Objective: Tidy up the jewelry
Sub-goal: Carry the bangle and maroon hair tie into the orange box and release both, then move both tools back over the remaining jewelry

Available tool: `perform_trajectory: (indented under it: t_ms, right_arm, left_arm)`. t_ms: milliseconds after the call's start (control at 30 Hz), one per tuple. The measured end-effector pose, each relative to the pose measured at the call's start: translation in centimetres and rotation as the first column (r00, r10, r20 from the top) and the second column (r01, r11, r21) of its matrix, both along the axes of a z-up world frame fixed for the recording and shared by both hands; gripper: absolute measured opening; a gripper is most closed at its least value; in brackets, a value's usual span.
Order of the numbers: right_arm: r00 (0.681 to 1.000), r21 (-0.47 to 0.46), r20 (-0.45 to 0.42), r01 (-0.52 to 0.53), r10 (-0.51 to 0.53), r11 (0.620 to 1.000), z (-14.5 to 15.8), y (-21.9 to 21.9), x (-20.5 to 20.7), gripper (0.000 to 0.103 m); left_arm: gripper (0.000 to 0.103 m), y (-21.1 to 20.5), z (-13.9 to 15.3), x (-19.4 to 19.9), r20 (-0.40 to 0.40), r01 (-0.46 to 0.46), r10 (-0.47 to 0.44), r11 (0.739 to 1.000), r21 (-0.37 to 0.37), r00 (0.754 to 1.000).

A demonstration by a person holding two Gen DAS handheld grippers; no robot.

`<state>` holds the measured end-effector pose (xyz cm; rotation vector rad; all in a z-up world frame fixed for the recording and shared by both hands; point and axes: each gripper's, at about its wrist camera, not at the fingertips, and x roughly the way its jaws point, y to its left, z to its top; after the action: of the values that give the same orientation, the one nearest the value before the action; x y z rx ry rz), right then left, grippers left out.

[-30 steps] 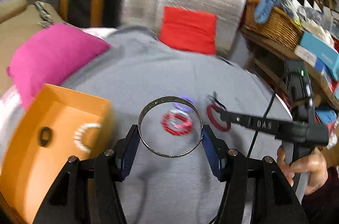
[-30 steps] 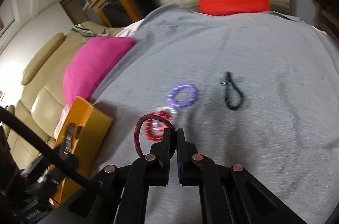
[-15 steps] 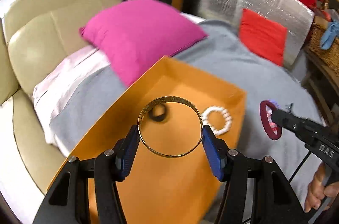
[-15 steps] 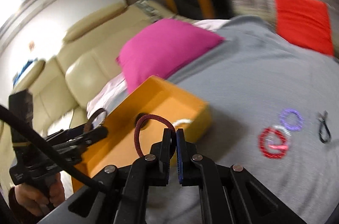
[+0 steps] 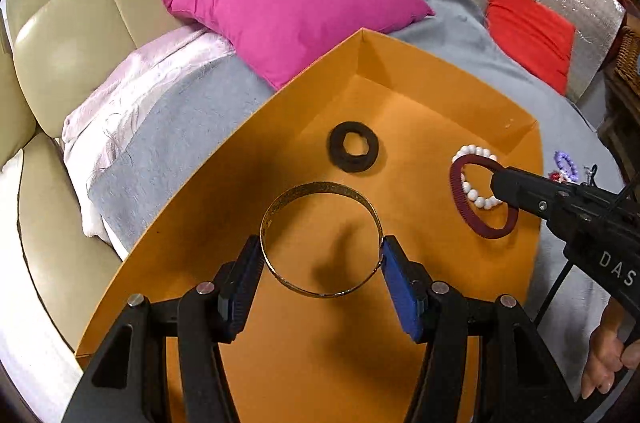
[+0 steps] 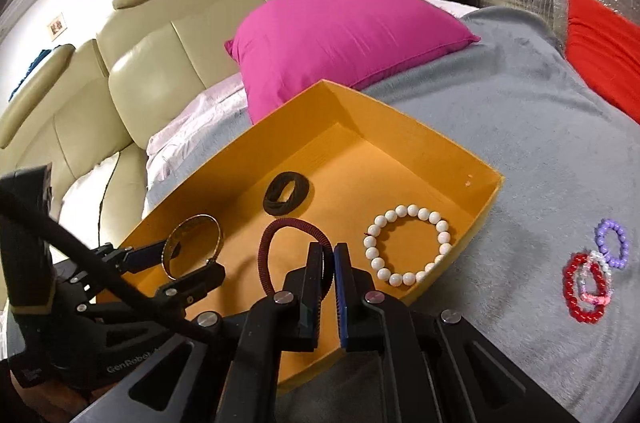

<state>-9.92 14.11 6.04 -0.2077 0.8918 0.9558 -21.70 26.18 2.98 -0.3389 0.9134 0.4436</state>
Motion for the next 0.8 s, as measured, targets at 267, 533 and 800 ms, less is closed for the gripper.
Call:
perform_trajectory:
  t_ms: [267, 533, 800]
  right_arm:
    - [1.000, 0.026, -0.024, 0.011, -0.010, 1.000, -0.2, -0.3, 0.7, 0.030]
    - [0.998, 0.112, 0.026, 0.052, -0.056, 0.992, 2.1, -3.4, 0.9, 0.030]
    - [0.985, 0.145, 0.031, 0.166, -0.172, 0.976, 3.7, -8.5, 2.7, 0.030]
  left_arm:
    - [0.062, -0.3, -0.2, 0.4, -0.041, -0.014, 0.015, 0.999, 0.033, 0.999]
    - [0.062, -2.4, 2.5, 0.5, 0.001, 0.014, -0.014, 0.995, 0.099, 1.000]
    - [0.064, -8.2, 6.0, 1.4, 0.046, 0.126, -0.137, 0.972, 0.197, 0.989]
